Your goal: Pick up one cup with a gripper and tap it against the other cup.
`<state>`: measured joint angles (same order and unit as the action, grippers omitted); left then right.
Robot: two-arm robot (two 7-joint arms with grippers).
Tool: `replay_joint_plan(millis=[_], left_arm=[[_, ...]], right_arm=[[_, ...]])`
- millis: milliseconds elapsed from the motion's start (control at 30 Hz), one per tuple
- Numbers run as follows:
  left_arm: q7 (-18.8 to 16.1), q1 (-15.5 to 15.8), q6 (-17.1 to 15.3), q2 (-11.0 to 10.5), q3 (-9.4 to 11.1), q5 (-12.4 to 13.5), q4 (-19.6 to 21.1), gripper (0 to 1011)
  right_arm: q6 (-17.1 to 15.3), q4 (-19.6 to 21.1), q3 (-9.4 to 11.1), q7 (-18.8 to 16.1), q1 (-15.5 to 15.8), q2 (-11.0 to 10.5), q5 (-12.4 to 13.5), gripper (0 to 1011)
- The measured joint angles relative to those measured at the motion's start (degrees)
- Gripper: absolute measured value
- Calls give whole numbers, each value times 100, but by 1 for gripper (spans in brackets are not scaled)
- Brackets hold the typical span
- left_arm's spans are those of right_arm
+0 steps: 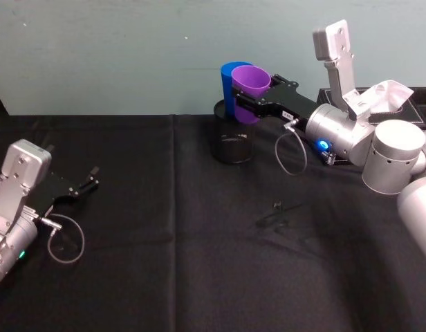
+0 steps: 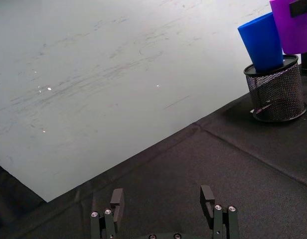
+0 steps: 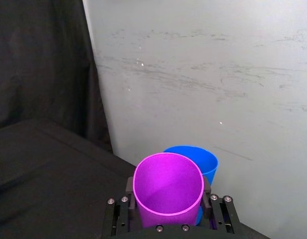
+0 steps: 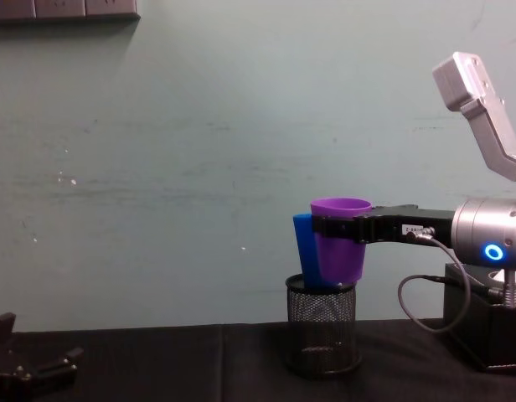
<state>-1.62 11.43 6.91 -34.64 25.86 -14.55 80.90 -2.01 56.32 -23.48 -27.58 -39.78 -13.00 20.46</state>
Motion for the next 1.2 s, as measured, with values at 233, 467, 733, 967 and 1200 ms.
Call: replay_joint_plan(millis=[233,467,733,967,1200], left_arm=[[0,0,0,0,0,0,0,1000],[0,0,0,0,0,0,0,1000],[0,0,0,0,0,0,0,1000],[0,0,0,0,0,0,0,1000],[0,0,0,0,0,0,0,1000]], right_arm=[[1,0,-1,0,0,0,2,726],[1,0,-1,0,0,0,4,728],[1,0,-1,0,0,0,5,726],[1,0,-1,0,0,0,4,728],[1,0,-1,0,0,0,4,726]])
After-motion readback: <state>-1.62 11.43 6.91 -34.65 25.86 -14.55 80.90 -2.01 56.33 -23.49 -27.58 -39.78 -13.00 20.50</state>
